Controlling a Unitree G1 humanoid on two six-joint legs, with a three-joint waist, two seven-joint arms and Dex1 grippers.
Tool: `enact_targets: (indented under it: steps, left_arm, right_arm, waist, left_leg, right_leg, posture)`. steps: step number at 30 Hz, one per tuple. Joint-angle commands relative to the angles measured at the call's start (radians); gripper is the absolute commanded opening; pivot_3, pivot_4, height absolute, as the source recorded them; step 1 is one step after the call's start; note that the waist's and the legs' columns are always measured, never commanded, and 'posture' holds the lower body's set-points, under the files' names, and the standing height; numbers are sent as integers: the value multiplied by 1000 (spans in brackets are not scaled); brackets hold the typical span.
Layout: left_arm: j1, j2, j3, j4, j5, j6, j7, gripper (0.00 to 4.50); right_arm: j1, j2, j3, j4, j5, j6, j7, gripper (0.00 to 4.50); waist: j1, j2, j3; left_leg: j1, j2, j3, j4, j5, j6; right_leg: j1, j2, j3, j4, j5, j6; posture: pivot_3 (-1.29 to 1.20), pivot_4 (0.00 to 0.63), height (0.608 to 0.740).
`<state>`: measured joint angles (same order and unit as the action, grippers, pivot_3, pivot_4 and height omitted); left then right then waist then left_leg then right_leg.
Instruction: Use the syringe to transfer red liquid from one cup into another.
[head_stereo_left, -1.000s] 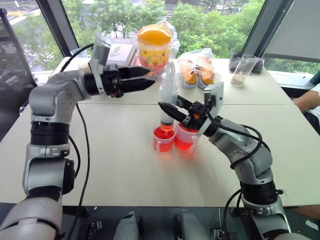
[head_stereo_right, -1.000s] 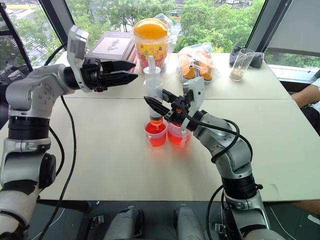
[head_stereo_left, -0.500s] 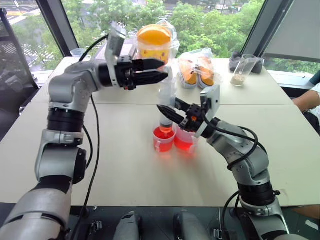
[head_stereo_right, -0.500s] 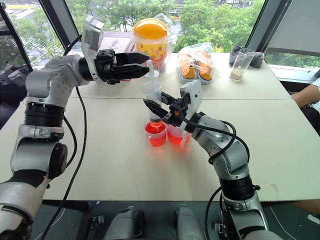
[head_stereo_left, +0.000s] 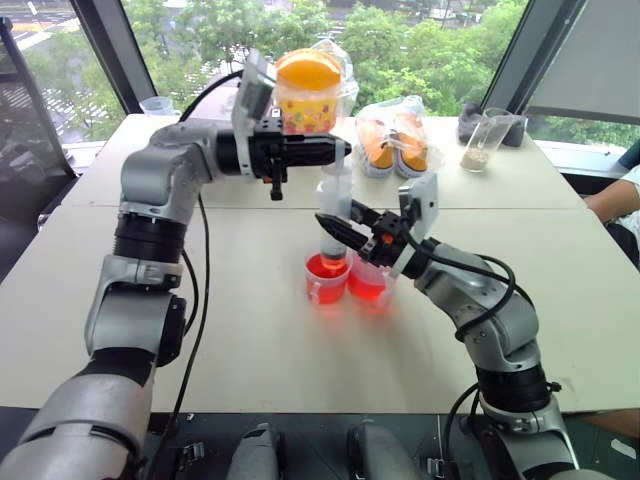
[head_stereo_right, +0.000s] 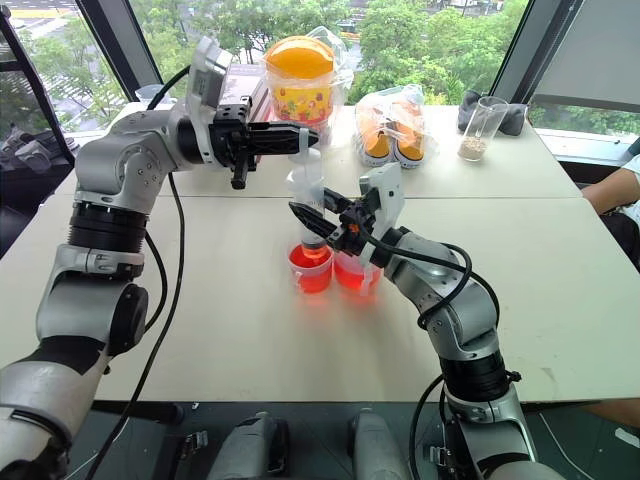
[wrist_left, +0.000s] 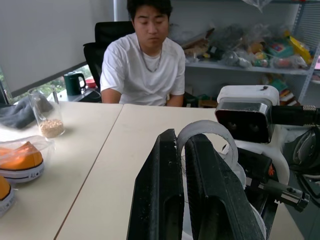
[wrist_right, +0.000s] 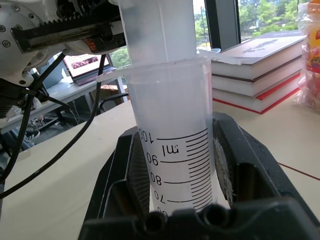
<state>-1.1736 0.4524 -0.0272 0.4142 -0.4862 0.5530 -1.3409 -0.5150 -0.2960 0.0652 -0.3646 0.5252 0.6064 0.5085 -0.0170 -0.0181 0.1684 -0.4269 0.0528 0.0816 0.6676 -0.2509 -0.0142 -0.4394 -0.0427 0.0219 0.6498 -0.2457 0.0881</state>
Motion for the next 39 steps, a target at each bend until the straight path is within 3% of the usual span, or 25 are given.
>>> enact_targets:
  steps: [1,12,25,29,35,39]
  left_arm:
    - [25,0,-57,-46,21,-7,-49,42]
    - [75,11,-68,-89,30,0,-52,42]
    - [90,36,-39,-106,19,31,-15,42]
    - [48,55,16,-83,-8,72,10,1302]
    - [-3,98,98,-36,-46,99,41,4307]
    - [42,150,93,-71,-52,113,17,4307]
  right_arm:
    - [-95,7,-52,-77,31,-23,-17,1405]
    - [-208,-31,-130,-102,112,53,-50,1405]
    - [-212,-48,-132,-104,164,78,-67,1405]
    - [-182,-51,-109,-105,153,76,-56,1405]
    - [-144,-43,-78,-101,141,75,-41,1405]
    - [-128,-44,-67,-108,135,79,-42,1405]
  waist:
    - [1,0,0]
    - [1,0,0]
    - [1,0,0]
    - [1,0,0]
    - [-1,0,0]
    - [-3,0,0]
  left_leg:
    - [0,0,0,0,0,0]
    - [0,0,0,0,0,0]
    - [0,0,0,0,0,0]
    - [0,0,0,0,0,0]
    - [0,0,0,0,0,0]
    - [0,0,0,0,0,0]
  right_leg:
    - [0,0,0,0,0,0]
    - [0,0,0,0,0,0]
    - [0,0,0,0,0,0]
    - [0,0,0,0,0,0]
    - [0,0,0,0,0,0]
    - [0,0,0,0,0,0]
  posture:
    - [0,150,740]
    - [0,150,740]
    - [0,150,740]
    - [0,150,740]
    - [0,150,740]
    - [0,150,740]
